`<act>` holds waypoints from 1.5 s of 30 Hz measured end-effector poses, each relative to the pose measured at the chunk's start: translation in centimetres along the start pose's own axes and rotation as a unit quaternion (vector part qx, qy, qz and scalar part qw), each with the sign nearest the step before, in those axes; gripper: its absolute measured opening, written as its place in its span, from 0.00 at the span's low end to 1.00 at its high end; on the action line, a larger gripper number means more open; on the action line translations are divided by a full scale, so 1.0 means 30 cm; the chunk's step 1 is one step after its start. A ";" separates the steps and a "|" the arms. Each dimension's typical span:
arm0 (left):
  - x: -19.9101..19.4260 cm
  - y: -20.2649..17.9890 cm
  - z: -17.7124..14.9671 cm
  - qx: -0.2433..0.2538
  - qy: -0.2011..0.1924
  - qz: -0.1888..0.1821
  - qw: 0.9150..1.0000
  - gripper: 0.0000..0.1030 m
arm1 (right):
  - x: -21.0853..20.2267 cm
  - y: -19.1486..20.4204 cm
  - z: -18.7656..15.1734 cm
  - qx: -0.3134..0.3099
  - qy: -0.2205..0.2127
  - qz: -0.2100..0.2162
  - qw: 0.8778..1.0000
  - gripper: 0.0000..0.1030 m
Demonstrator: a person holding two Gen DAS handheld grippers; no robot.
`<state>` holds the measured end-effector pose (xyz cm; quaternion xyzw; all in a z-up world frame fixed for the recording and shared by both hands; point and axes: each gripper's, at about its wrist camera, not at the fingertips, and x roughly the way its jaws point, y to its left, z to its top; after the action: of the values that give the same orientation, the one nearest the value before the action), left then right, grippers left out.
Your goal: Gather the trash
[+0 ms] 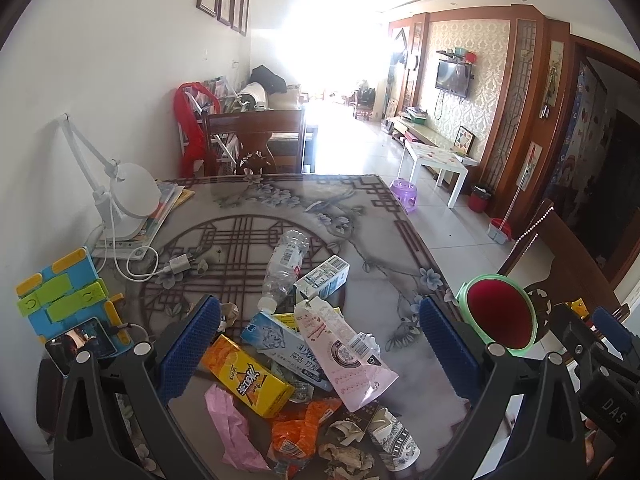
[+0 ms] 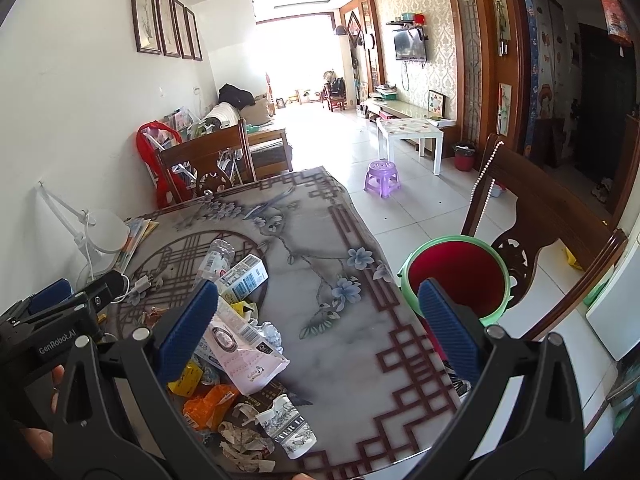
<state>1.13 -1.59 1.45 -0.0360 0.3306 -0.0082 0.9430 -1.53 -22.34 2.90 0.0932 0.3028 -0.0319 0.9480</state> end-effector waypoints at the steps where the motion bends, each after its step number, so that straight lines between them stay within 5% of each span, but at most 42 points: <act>1: 0.001 0.003 0.001 0.000 0.000 0.001 1.000 0.92 | 0.000 0.000 0.001 0.000 0.000 0.000 1.000 0.96; 45: 0.013 0.037 -0.013 -0.008 0.003 0.012 1.000 0.92 | 0.009 0.025 -0.012 -0.004 0.005 0.003 1.000 0.96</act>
<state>1.17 -0.53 0.83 -0.0399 0.3343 0.0060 0.9416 -1.42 -21.53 2.56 0.0907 0.3071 -0.0275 0.9469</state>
